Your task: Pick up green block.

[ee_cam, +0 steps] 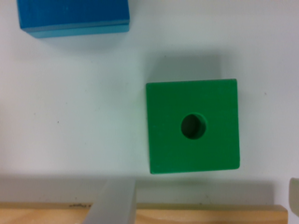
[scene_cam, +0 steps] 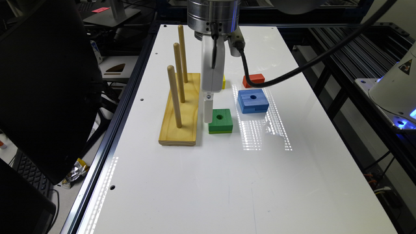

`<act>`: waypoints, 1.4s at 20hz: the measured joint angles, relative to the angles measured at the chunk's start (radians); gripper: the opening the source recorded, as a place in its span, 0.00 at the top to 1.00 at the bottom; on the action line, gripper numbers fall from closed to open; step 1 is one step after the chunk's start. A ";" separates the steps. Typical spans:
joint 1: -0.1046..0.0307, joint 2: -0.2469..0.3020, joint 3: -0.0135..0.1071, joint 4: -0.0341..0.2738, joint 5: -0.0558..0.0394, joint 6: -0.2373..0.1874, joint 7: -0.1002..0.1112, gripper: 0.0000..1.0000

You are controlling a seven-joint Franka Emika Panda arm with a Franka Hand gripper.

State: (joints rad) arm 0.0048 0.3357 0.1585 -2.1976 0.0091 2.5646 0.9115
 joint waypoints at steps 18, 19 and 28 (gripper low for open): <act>0.002 -0.026 -0.005 -0.074 -0.0013 0.000 0.007 0.00; 0.002 -0.030 -0.006 -0.081 -0.0013 0.000 0.007 0.00; 0.002 -0.030 -0.008 -0.101 -0.0013 0.015 0.007 0.00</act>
State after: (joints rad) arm 0.0065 0.3061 0.1502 -2.2990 0.0078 2.5800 0.9186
